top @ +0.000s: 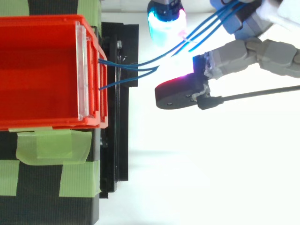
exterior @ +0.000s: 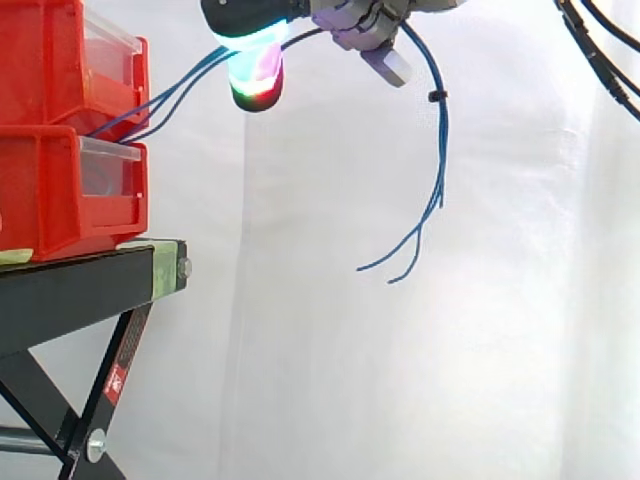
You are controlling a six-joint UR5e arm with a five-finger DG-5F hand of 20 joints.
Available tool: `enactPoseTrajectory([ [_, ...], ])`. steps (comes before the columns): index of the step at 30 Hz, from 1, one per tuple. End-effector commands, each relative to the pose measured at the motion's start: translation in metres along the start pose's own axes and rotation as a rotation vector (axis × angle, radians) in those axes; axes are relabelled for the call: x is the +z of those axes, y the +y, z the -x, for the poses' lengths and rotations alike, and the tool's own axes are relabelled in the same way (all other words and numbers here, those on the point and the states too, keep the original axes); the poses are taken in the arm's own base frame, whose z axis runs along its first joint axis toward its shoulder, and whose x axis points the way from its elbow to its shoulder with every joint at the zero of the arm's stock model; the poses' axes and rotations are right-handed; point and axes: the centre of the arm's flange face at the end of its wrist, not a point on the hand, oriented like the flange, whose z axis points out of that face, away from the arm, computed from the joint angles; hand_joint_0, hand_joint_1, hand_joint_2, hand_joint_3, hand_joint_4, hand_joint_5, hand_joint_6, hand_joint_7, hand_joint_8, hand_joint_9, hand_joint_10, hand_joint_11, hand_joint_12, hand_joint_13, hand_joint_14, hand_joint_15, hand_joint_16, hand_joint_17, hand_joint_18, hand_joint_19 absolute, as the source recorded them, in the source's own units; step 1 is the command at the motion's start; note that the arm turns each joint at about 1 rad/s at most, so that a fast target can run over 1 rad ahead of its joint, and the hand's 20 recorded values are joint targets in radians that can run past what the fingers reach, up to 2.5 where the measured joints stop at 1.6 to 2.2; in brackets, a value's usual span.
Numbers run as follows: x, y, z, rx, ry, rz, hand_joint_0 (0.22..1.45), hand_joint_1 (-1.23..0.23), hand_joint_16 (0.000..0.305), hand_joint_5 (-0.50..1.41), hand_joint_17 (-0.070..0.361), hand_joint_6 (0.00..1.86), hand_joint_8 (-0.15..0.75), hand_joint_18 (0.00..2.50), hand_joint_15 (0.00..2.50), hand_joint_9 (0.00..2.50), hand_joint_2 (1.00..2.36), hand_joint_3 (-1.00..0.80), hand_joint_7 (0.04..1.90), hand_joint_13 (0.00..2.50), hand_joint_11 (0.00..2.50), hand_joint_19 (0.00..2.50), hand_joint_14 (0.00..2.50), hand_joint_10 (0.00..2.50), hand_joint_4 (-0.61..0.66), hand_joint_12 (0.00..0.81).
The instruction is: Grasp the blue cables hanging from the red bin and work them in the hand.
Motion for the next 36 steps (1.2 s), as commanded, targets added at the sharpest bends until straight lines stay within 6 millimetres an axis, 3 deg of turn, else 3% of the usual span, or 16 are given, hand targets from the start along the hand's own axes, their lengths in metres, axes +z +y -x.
enactPoseTrajectory([
  [1,0.0000,-0.0001,-0.0001,0.002,0.001,0.001,0.88,-0.60,0.244,0.28,0.183,0.20,0.519,2.50,2.01,1.74,1.01,-0.71,1.40,2.09,2.50,0.76,2.50,2.50,0.30,0.771],
  [7,0.0019,0.0021,0.0010,0.013,-0.016,0.011,0.93,-0.60,0.244,0.29,0.183,0.21,0.519,2.50,2.01,1.74,1.02,-0.63,1.39,2.09,2.50,0.76,2.50,2.50,0.30,0.771],
  [10,0.0031,0.0033,0.0017,0.020,-0.026,0.017,0.94,-0.60,0.244,0.31,0.183,0.17,0.519,2.50,2.01,1.74,1.02,-0.49,1.40,2.09,2.50,0.76,2.50,2.50,0.31,0.771],
  [13,0.0034,0.0037,0.0020,0.022,-0.029,0.018,0.98,-0.61,0.244,0.34,0.183,0.00,0.519,2.50,2.01,1.74,1.02,-0.24,1.43,2.09,2.50,0.76,2.50,2.50,0.31,0.771],
  [17,0.0034,0.0037,0.0020,0.022,-0.029,0.018,1.01,-0.60,0.244,0.34,0.183,0.01,0.519,2.50,2.01,1.74,1.02,0.01,1.38,2.09,2.50,0.76,2.50,2.50,0.32,0.771],
  [26,0.0039,0.0019,0.0029,0.022,-0.032,0.014,1.03,-0.61,0.244,0.33,0.183,0.01,0.519,2.50,2.01,1.74,1.00,0.31,1.33,2.09,2.50,0.76,2.50,2.50,0.33,0.771],
  [30,0.0039,0.0019,0.0029,0.022,-0.032,0.014,1.05,-0.62,0.244,0.33,0.183,0.01,0.519,2.50,2.01,1.74,1.01,0.34,1.33,2.09,2.50,0.76,2.50,2.50,0.33,0.771],
  [36,0.0039,0.0019,0.0029,0.022,-0.032,0.014,1.12,-0.60,0.244,0.33,0.183,0.01,0.519,2.50,2.01,1.74,1.02,0.24,1.35,2.09,2.50,0.76,2.50,2.50,0.31,0.771],
])
